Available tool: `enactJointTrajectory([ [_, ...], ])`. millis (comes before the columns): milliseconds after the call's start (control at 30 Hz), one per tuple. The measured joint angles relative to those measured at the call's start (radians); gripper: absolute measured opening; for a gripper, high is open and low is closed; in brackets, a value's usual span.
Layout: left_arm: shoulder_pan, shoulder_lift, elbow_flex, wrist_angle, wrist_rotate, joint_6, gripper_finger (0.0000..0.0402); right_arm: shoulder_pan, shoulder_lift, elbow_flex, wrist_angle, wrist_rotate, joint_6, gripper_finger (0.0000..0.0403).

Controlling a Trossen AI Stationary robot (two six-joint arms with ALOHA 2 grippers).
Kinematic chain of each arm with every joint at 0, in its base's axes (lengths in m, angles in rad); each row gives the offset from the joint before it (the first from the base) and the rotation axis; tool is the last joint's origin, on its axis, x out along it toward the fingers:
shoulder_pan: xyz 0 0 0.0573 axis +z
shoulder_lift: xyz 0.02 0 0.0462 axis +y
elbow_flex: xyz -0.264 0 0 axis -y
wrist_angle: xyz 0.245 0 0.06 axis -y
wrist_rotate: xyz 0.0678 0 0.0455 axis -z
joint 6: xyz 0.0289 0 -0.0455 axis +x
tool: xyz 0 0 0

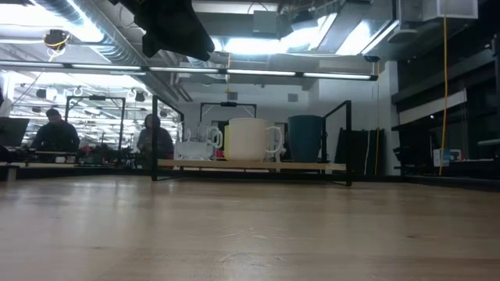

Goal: Stack small to large cups/mugs on shelf
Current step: Put the green cup on the shelf

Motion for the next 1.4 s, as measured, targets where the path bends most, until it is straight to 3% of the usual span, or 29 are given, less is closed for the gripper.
enactJointTrajectory([
  [233,0.000,0.000,0.000,0.005,-0.001,0.000,0.0110,0.181,0.003,-0.150,0.182,0.056,0.107,0.0247],
  [533,0.000,0.000,0.000,0.005,-0.001,-0.001,0.0110,0.264,0.072,-0.252,0.291,0.118,0.235,0.0247],
  [1400,0.000,0.000,0.000,0.004,-0.002,-0.001,0.0110,0.279,0.313,-0.254,0.386,0.159,0.131,0.0247],
])
